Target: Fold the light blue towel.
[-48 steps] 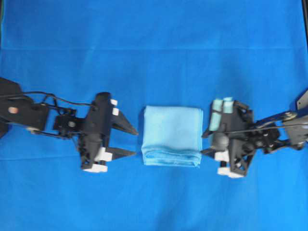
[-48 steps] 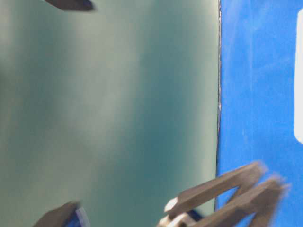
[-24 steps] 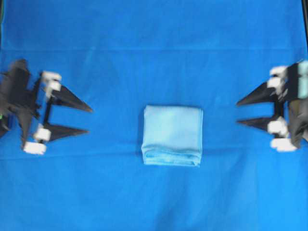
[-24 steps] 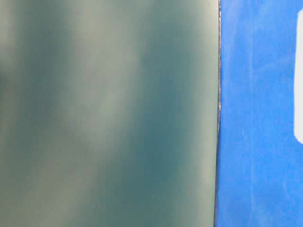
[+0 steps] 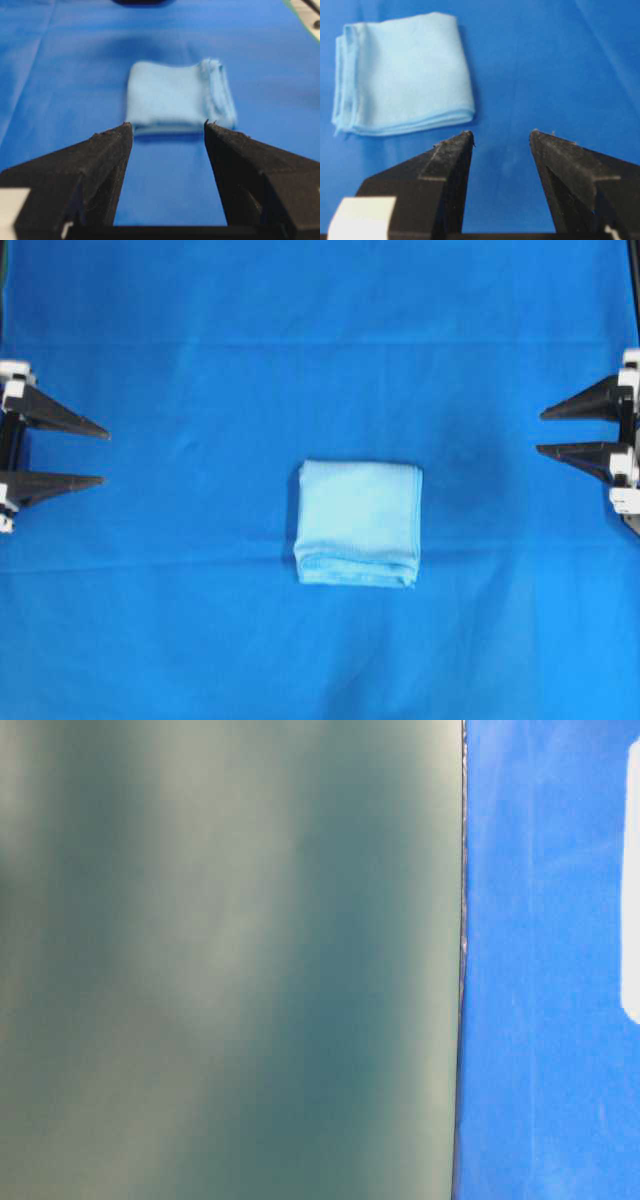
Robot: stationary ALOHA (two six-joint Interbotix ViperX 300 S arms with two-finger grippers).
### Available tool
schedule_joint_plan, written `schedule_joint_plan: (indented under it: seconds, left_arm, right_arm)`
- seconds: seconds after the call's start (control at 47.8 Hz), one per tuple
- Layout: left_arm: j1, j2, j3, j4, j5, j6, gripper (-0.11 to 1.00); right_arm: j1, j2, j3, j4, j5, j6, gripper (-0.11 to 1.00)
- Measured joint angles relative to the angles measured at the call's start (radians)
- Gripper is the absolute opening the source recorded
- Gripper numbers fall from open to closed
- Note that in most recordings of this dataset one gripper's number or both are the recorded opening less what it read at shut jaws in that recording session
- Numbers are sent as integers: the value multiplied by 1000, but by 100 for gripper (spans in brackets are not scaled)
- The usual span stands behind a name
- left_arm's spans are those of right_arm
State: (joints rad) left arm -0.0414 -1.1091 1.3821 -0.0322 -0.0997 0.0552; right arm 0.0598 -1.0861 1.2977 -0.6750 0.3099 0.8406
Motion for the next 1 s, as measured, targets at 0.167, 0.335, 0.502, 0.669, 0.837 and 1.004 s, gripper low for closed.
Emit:
schedule_joint_plan:
  seconds: [0.167,0.335,0.502,0.669,0.837,1.004]
  left_arm:
    - [15,-28,38,2,-2,0,53]
    - [17,-29,41,2,-3,-2,53]
    - [17,-29,41,0,-2,-2,53]
    - [18,-29,41,0,-3,-2,53]
    - [18,-31,43,0,-3,-2,53]
    - [17,-29,41,2,-3,0,53]
  right_arm:
    - [-31,3,12,0,-41,0,55]
    - [-32,6,14,0,-46,2,55]
    - [-32,6,14,-2,-48,2,55]
    - [-32,9,12,0,-48,2,55]
    - [-32,11,14,-2,-48,0,55]
    - [-32,9,12,-2,-48,0,55]
